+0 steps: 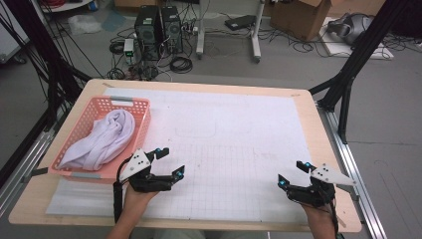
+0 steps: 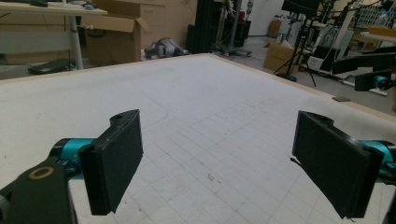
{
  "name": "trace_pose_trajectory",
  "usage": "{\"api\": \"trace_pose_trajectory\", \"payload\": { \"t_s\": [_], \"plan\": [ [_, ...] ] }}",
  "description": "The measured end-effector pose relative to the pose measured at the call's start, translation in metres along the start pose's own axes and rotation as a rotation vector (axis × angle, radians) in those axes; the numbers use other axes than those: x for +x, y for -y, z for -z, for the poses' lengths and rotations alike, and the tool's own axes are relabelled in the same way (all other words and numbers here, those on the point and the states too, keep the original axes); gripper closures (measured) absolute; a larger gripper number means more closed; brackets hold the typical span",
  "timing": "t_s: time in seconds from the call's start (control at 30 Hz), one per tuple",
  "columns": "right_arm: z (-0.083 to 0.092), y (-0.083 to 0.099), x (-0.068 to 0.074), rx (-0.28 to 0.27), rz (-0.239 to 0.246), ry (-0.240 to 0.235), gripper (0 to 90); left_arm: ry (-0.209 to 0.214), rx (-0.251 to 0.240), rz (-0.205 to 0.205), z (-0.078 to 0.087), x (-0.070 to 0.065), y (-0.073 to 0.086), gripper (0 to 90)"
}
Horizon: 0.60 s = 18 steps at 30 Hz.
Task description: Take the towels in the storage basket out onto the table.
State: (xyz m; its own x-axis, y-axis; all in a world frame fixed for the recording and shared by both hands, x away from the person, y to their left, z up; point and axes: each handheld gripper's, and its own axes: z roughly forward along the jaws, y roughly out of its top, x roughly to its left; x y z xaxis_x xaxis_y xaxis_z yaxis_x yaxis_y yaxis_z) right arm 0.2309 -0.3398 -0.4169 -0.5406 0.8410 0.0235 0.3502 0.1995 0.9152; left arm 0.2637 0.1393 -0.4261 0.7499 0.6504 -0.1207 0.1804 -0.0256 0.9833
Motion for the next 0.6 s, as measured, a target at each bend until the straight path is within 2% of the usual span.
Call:
{"api": "trace_pose_trajectory", "payload": {
  "t_s": [0.27, 0.43, 0.6],
  "plan": [
    [-0.0010, 0.0020, -0.0004, -0.005, 0.002, 0.008, 15.1, 0.011, 0.007, 0.007, -0.0042, 0.0000, 0.0012, 16.5],
    [-0.0016, 0.0038, -0.0035, -0.008, -0.018, 0.005, 15.1, 0.013, 0.019, 0.005, -0.0062, 0.0001, 0.0018, 16.7],
    [-0.0037, 0.0048, -0.0048, 0.012, 0.014, 0.000, 14.8, 0.006, 0.019, -0.004, -0.0045, -0.0020, 0.0001, 17.4]
  ]
}}
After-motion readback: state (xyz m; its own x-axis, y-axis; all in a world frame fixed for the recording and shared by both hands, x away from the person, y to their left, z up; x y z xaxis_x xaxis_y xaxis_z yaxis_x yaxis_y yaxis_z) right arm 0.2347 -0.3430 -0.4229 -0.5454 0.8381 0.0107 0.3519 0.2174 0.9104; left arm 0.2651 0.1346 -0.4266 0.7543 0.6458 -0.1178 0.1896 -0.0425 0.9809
